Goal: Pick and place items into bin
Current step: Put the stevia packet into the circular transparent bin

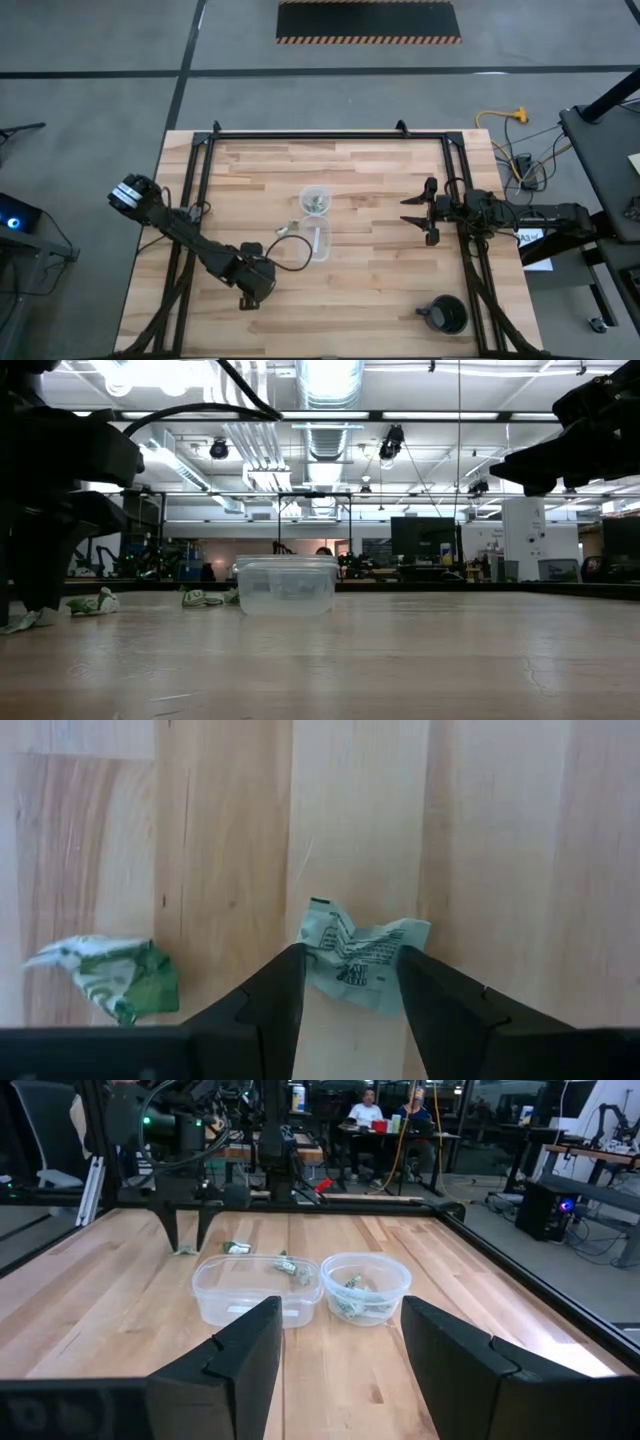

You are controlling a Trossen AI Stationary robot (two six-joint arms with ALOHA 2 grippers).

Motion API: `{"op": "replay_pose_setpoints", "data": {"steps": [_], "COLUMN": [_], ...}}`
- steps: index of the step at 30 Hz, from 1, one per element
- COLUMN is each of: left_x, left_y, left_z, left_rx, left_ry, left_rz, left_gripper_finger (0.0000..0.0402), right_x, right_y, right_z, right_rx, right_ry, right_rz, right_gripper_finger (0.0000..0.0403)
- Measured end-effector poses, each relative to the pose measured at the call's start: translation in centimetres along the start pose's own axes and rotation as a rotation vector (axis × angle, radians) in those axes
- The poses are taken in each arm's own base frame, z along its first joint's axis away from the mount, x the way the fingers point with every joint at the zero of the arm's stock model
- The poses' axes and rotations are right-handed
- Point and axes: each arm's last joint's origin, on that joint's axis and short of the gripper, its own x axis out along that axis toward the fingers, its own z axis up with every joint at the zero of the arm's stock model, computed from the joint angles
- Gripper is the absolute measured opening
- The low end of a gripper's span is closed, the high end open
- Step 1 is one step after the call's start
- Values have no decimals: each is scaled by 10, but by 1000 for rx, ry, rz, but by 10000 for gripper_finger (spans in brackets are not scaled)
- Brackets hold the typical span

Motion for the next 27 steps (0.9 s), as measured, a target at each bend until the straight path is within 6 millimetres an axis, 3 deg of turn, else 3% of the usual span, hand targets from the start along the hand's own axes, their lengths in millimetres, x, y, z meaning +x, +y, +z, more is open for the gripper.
{"op": "replay_pose_setpoints", "data": {"steps": [5, 10, 16, 27], "left_x": [4, 1, -14, -52], "left_y": [-4, -6, -10, -3], "left_z": [5, 10, 20, 45], "left_rx": [-1, -6, -25, -19], "left_ry": [-8, -53, -213, -632], "left_rz": [8, -24, -70, 60], "left_gripper_finger": [118, 19, 6, 2], "right_x": [0, 0, 0, 0], "right_y": [0, 0, 0, 0], "right_z": [0, 0, 0, 0], "right_rx": [0, 0, 0, 0], "right_ry": [0, -1, 0, 1], "right_rz": [0, 0, 0, 1], "right_gripper_finger": [196, 196, 196, 196]}}
